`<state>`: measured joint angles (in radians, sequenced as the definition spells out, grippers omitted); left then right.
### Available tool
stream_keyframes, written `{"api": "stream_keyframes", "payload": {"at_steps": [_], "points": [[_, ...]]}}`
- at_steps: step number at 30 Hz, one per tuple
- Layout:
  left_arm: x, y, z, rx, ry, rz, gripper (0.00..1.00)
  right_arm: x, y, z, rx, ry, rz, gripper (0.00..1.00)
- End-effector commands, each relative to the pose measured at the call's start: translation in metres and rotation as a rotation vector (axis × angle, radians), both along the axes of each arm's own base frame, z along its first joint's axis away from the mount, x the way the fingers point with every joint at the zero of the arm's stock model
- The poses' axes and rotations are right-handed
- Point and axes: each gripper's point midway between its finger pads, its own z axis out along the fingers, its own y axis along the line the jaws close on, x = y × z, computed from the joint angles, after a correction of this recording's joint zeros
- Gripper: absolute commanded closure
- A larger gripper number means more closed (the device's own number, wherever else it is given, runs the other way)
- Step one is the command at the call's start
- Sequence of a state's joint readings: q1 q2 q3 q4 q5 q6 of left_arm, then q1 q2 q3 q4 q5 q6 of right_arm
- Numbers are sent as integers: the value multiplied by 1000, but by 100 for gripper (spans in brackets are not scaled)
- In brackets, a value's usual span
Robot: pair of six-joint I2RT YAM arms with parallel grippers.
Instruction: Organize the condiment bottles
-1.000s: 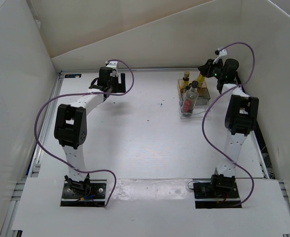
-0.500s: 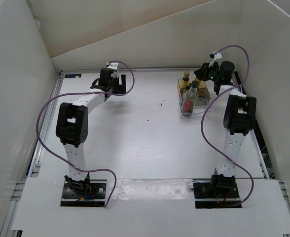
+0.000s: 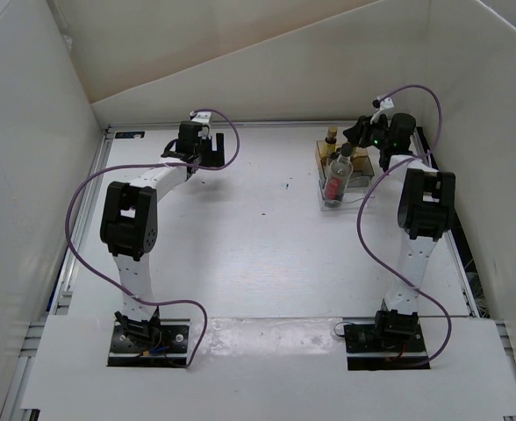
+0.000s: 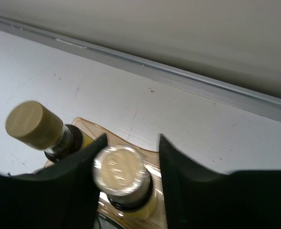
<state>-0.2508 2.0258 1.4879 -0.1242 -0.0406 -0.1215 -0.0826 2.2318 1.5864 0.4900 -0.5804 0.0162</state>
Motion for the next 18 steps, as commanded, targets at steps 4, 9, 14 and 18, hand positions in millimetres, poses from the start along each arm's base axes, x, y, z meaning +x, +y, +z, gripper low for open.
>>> {"api": "stream_keyframes", "payload": {"at_steps": [4, 9, 14, 18], "points": [[11, -5, 20, -31, -46, -4, 0, -6, 5, 25, -14, -63, 9, 39], [8, -7, 18, -37, -38, -4, 0, -11, 6, 27, -15, -65, 9, 34], [6, -5, 18, -38, -38, -2, 0, -14, 6, 34, -15, -83, 2, 32], [3, -6, 19, -40, -39, -4, 0, -15, 6, 48, -19, -111, -2, 31]]}}
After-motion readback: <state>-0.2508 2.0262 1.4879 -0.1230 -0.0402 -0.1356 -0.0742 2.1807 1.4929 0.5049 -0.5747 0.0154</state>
